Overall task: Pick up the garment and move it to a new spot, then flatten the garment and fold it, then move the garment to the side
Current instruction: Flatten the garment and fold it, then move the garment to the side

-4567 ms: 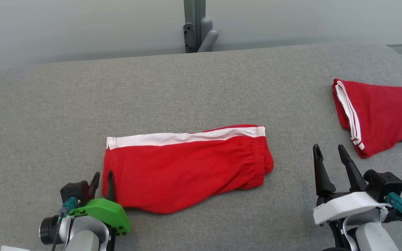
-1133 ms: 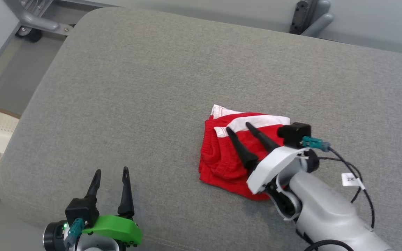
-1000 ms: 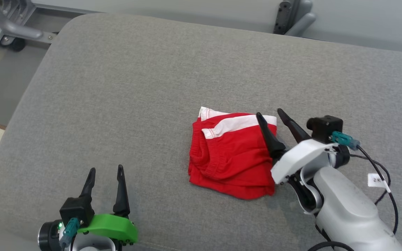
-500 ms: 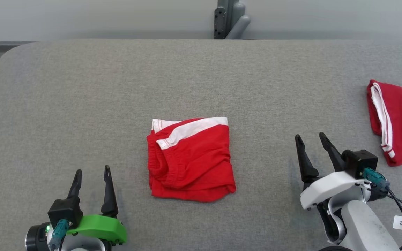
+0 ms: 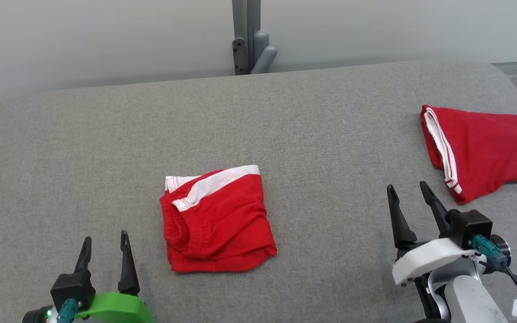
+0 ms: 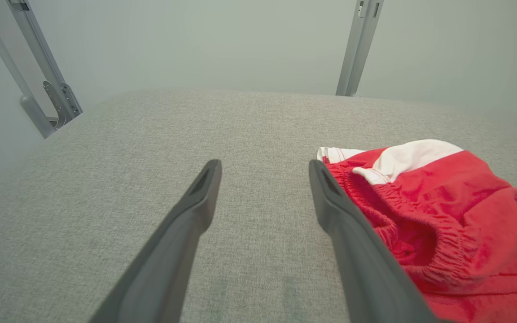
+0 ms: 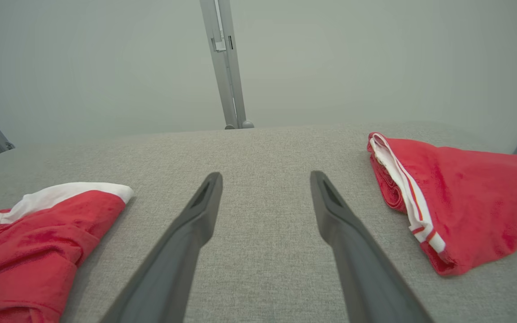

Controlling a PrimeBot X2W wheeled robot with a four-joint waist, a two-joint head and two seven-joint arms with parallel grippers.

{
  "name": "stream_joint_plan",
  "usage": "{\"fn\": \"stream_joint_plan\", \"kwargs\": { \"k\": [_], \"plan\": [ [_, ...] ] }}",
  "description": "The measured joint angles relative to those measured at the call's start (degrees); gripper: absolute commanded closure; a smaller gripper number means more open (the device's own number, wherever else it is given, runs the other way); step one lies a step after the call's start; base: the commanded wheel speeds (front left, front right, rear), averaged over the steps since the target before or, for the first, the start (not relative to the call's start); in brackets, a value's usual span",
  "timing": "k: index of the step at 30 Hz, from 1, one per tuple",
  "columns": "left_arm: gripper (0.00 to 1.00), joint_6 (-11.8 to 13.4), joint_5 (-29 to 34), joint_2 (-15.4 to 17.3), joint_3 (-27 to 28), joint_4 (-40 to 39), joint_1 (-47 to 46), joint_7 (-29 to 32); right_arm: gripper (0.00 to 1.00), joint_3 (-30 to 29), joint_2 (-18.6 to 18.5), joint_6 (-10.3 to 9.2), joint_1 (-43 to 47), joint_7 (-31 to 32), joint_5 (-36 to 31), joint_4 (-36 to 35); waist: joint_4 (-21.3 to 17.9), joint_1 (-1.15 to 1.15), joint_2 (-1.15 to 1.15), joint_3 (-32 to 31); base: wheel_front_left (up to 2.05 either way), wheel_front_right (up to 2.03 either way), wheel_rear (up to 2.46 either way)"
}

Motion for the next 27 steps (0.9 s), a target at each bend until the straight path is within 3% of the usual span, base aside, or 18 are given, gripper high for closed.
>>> {"fn": "stream_joint_plan", "kwargs": {
  "k": [15,27],
  "plan": [
    [0.0,-0.85,1.01,-0.01,-0.66,-0.33,0.88,0.0,0.0,1.38,0.05,0.0,1.13,0.0,2.19,-0.56,-0.06,0.0,0.0,-0.86,0.0,0.0,0.0],
    [0.0,-0.91,-0.37,0.01,-6.5,0.29,-0.21,0.0,0.0,6.79,0.09,0.0,-0.26,0.0,3.0,3.28,7.53,0.0,0.0,1.17,0.0,0.0,0.0]
  ]
}}
